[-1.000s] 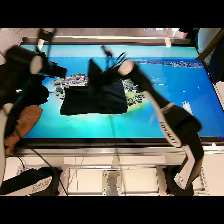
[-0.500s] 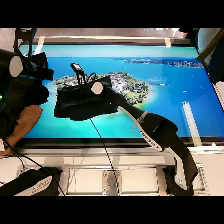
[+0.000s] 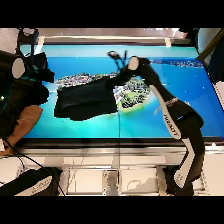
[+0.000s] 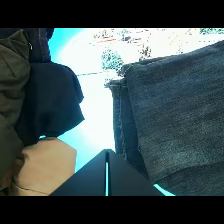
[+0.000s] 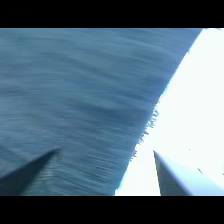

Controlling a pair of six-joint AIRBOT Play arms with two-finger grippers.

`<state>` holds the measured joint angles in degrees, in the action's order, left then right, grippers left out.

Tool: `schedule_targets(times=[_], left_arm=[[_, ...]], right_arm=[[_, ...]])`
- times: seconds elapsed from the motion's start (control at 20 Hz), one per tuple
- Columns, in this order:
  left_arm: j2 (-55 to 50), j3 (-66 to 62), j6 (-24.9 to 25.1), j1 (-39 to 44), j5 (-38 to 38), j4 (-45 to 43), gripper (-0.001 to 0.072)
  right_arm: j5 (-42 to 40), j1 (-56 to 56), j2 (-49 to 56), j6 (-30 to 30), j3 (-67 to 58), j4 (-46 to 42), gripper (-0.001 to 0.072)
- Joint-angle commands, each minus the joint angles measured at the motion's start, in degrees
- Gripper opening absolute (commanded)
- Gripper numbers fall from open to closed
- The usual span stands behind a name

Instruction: Fold the clothes and pants, and hang the long-sleeved shirts on hangers.

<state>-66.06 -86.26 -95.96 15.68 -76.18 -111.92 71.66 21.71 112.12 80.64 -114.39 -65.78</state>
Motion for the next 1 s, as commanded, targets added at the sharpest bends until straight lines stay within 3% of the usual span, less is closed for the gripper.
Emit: schedule_targets(times=[0.0, 0.15, 0.35, 0.7, 0.75, 0.85, 0.95], left_arm=[[0.00, 0.04, -1.42, -0.07, 0.02, 0.13, 0.0016], [0.00, 0.04, -1.44, -0.07, 0.02, 0.13, 0.0016], [0.00, 0.04, -1.60, -0.07, 0.02, 0.13, 0.0015], [0.00, 0.04, -1.60, -0.07, 0.00, 0.13, 0.0015], [0.00, 0.04, -1.60, -0.07, 0.00, 0.13, 0.0015], [0.00, 0.04, -1.57, -0.07, 0.00, 0.13, 0.0015], [0.00, 0.04, -1.57, -0.07, 0.00, 0.11, 0.0016]], right_arm=[[1.97, -7.63, 3.15, 2.86, 2.38, 11.82, 0.0703], [2.69, -10.67, 9.11, 1.46, 2.38, 29.07, 0.0707], [3.30, -9.40, 14.93, -2.69, 2.34, 42.51, 0.0715], [0.44, -3.85, 17.51, -3.23, 2.32, 38.07, 0.0682], [-0.15, -3.52, 17.51, -3.26, 2.32, 38.07, 0.0588], [-0.26, -3.93, 17.44, -3.21, 1.97, 38.07, 0.0058], [2.56, -5.99, 17.42, -3.56, -0.85, 36.33, 0.0047]])
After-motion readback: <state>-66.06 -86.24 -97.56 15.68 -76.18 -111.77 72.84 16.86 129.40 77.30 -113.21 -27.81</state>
